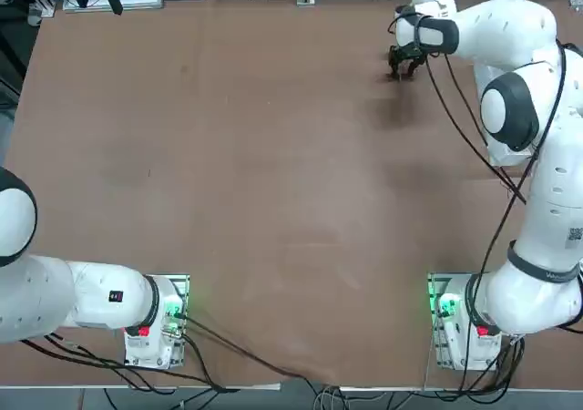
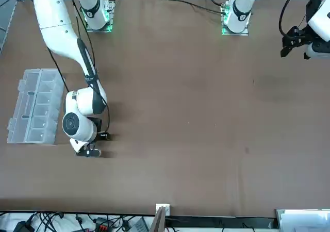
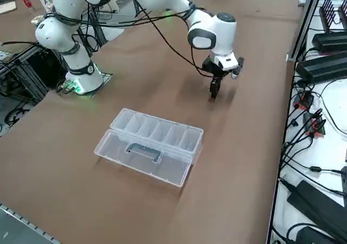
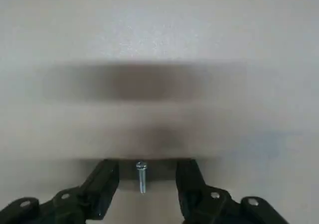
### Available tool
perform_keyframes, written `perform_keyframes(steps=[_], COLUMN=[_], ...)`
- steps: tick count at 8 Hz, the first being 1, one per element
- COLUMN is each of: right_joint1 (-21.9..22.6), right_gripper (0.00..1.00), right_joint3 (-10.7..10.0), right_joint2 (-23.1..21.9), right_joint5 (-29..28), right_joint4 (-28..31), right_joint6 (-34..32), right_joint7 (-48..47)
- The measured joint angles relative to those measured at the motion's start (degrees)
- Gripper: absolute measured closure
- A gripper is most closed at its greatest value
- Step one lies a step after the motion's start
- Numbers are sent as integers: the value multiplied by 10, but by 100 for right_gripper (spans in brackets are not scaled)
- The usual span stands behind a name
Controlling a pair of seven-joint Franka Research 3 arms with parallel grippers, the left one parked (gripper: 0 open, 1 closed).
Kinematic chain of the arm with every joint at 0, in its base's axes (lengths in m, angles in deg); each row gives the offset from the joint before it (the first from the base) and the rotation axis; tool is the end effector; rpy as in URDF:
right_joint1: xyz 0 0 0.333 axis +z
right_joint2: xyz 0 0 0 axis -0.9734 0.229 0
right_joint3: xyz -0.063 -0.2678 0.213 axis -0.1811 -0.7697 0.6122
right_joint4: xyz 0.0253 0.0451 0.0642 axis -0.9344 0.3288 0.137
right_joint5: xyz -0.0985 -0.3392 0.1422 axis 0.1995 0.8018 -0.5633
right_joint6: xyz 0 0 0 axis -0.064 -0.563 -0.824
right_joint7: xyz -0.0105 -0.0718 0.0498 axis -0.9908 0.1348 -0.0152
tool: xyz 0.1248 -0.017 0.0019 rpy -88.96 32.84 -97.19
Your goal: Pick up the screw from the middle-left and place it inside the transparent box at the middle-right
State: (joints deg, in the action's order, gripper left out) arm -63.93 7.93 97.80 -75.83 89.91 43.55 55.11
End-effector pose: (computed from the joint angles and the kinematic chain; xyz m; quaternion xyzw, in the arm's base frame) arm 0.7055 0.1384 0.2005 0.9995 -0.0055 -0.0227 0.0204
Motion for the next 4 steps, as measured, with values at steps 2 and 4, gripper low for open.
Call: perform_keyframes(steps=[2,4], right_joint1=[0,0], right_gripper=[32,37], right_joint3=[0,0], right_joint2=[0,-1], right_joint5=[-1,-1], right_joint4=[0,0], right_joint6=[1,1], right_joint7=[0,0])
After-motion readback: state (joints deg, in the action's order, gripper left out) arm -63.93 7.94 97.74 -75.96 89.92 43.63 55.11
